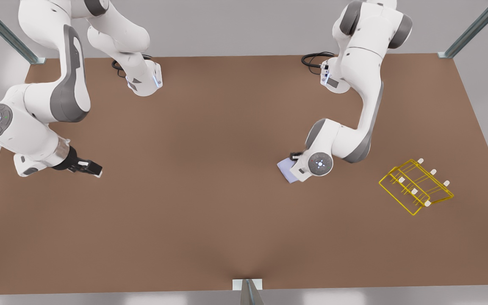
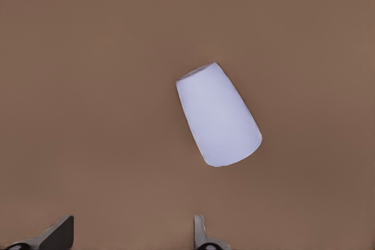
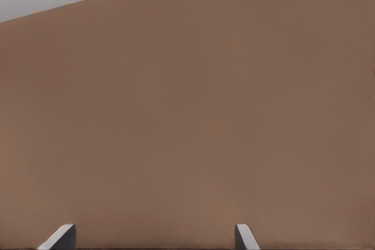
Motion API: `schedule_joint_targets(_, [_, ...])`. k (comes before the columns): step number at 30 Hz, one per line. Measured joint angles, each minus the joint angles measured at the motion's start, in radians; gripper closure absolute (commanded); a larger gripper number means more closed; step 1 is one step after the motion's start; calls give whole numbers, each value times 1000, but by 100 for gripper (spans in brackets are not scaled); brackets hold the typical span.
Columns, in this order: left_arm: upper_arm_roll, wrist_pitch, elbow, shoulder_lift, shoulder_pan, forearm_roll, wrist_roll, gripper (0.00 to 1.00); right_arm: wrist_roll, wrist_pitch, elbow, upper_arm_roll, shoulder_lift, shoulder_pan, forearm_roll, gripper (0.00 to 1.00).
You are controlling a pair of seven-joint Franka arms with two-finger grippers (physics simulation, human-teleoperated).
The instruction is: Place the cup on the cup holder
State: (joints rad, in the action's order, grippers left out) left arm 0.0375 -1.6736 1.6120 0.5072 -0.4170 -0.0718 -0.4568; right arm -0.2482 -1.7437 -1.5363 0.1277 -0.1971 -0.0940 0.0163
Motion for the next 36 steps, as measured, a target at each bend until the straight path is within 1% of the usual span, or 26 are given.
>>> schedule_joint_targets(4, [24, -197, 7, 107, -6, -23, -209, 0, 51, 36, 9, -1, -11, -9, -15, 0])
schedule_joint_targets(7, [26, -293, 4, 125, -8, -31, -351, 0, 83, 51, 10, -1, -11, -6, -20, 0])
schedule_joint_targets(11, [27, -361, -13, 134, -8, -26, -485, 0, 119, 60, 18, 0, -12, -4, -22, 0])
schedule_joint_targets(14, [27, -375, -10, 138, -7, -20, -527, 0, 141, 61, 30, -1, -17, -7, -24, 0])
schedule_joint_targets(22, [43, -321, -6, 160, -3, -20, -523, 0, 186, 61, 46, -1, -26, -7, -25, 0])
schedule_joint_targets(36, [53, -331, 10, 192, 0, -18, -506, 0, 231, 69, 45, -1, -26, -9, -26, 0])
